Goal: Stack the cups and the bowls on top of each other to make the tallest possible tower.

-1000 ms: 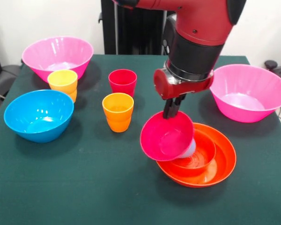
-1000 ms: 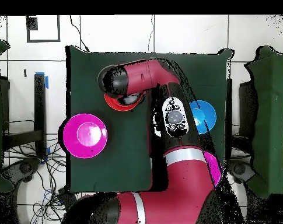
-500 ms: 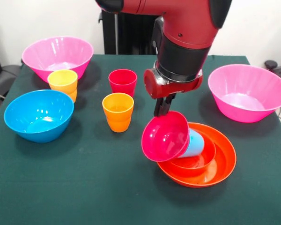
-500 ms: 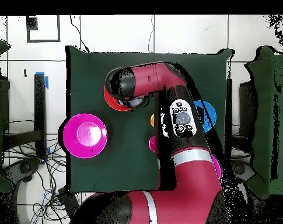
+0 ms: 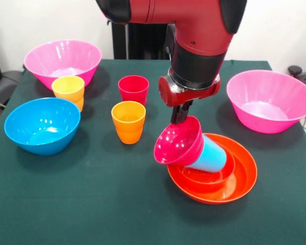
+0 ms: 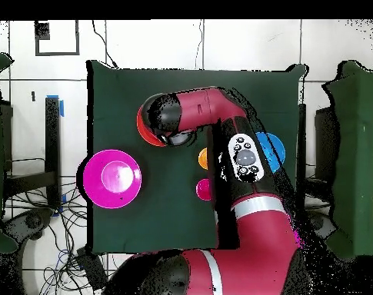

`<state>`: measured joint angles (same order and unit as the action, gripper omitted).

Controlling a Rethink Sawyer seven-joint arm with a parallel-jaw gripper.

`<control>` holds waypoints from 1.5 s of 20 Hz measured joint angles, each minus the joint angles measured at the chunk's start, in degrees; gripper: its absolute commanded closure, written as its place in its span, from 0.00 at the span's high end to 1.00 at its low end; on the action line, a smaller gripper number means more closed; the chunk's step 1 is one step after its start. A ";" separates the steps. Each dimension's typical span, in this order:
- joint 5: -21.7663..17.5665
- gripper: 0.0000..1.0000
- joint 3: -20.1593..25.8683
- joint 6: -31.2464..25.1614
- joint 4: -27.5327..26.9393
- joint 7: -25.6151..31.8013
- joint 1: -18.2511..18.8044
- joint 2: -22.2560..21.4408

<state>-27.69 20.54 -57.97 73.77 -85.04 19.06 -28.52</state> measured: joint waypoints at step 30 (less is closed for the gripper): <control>0.97 0.00 9.37 17.43 1.97 0.00 3.45 -1.94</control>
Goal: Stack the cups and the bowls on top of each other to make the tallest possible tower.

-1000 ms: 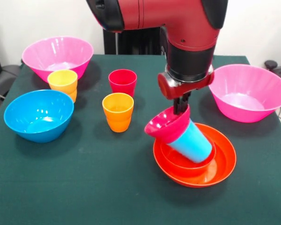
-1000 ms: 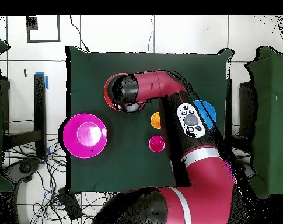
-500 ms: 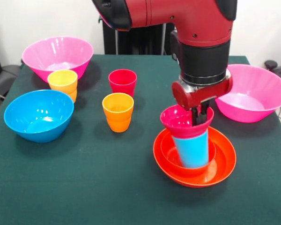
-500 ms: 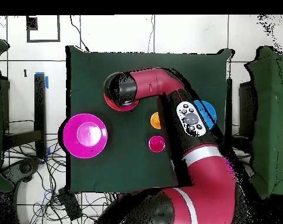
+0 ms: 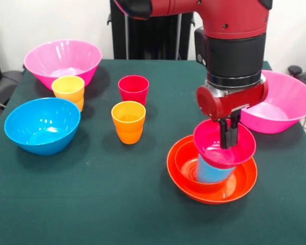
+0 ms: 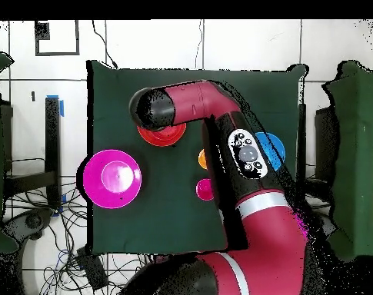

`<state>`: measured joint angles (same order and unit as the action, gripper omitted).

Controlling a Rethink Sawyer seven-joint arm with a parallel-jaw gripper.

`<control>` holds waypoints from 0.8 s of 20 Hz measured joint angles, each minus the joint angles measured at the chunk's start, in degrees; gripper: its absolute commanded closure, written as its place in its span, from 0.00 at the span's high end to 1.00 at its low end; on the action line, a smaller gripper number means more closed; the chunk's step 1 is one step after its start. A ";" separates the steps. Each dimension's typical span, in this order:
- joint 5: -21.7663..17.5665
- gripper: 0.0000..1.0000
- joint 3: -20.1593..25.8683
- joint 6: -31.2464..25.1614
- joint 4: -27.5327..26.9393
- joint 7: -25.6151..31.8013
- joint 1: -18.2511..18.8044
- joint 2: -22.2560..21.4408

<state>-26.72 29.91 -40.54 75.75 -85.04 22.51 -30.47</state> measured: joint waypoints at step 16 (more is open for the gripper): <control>-2.67 0.00 -1.88 -5.87 -0.09 0.00 -2.28 -1.00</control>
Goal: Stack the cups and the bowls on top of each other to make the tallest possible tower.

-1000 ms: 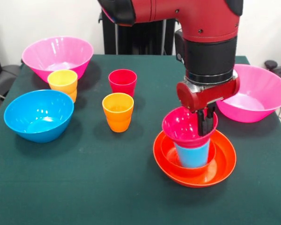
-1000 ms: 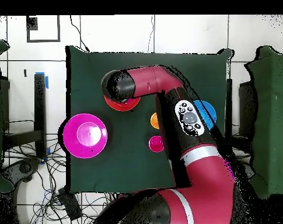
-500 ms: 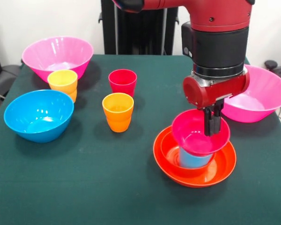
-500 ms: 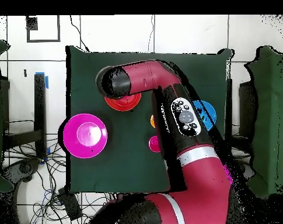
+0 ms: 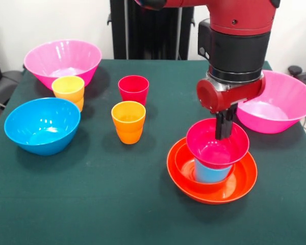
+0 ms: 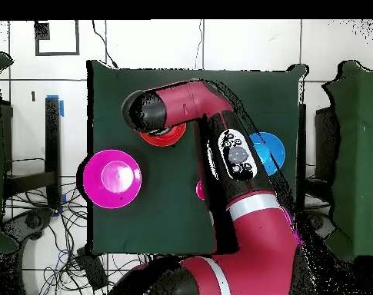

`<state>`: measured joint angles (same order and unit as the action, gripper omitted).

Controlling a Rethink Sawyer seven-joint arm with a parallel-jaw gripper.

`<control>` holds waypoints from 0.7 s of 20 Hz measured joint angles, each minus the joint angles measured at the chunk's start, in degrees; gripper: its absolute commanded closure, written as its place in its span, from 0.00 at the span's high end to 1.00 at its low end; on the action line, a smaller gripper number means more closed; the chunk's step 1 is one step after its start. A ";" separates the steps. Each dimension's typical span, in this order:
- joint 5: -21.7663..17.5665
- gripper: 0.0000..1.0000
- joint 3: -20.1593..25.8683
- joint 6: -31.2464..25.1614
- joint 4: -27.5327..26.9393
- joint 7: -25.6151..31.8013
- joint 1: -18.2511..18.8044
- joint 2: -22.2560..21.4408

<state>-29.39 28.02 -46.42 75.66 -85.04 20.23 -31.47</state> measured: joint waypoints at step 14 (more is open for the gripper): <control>0.02 0.00 0.55 -14.83 0.42 0.00 2.80 -5.37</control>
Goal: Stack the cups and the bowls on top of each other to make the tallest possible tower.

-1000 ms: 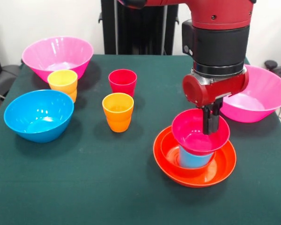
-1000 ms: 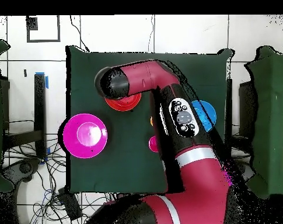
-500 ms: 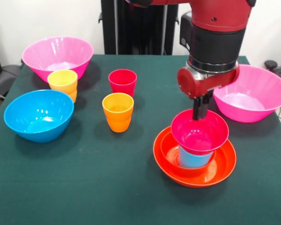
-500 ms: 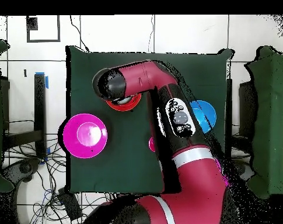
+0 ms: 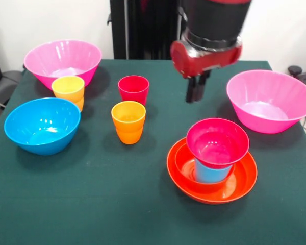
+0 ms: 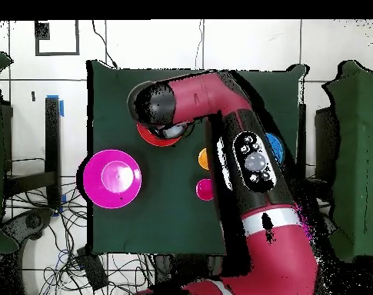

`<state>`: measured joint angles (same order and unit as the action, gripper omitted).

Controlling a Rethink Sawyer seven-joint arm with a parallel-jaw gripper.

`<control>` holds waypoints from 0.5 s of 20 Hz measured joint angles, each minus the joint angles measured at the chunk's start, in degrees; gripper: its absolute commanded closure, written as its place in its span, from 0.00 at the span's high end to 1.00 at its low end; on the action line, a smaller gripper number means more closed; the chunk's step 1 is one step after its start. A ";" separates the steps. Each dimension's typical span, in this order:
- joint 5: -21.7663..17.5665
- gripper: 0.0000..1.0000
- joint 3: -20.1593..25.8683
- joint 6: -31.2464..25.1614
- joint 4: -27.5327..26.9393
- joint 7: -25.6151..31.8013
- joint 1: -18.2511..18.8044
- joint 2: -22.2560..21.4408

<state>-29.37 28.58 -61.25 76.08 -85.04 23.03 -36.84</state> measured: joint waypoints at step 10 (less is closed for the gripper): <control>1.91 0.00 2.44 11.24 9.64 0.00 12.85 -6.06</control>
<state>-27.45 31.01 -50.01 85.72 -85.04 35.88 -42.91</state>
